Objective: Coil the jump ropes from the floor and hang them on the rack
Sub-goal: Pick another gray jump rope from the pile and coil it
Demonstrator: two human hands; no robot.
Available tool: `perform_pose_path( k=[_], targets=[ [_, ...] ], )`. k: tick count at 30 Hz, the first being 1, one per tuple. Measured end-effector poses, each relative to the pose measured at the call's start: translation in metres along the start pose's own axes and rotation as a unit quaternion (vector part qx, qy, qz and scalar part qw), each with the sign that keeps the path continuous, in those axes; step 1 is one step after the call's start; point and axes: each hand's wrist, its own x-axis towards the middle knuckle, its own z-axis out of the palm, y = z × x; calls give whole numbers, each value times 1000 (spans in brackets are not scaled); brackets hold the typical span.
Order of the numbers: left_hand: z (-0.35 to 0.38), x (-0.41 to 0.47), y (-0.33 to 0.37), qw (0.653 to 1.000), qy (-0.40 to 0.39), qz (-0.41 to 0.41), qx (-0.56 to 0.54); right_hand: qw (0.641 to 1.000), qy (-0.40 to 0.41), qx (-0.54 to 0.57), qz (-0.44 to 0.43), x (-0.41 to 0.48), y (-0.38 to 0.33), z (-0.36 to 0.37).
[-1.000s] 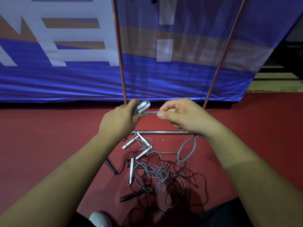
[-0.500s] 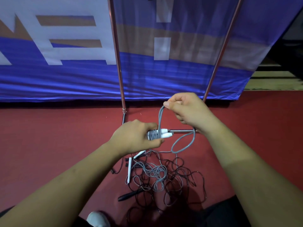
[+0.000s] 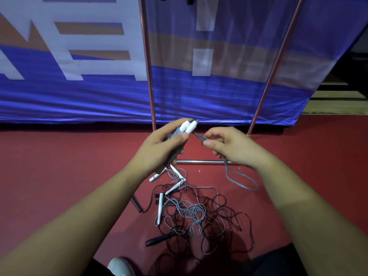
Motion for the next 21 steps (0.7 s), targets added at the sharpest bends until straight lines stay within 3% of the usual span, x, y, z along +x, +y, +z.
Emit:
perform_pose_path(
  k=[4,8,12,15,18,21],
  targets=[
    [-6,5,-7,999,17,29,40,998,-17,-53,1,-4,-2,2],
    [-12,5,-8,996,44,19,69,998,33,-53,-8,-7,-12,3],
    [-19,9,-12,981,84,9,174,997,49,-64,-15,-9,-21,3],
    [-27,12,-19,953,105,0,284,995,5,-93,-21,-12,-25,8],
    [-25,12,-20,888,103,24,448,996,-16,-76,-35,-13,-32,16],
    [-19,12,-19,840,88,51,534,998,-6,-41,-47,-12,-36,21]
  ],
)
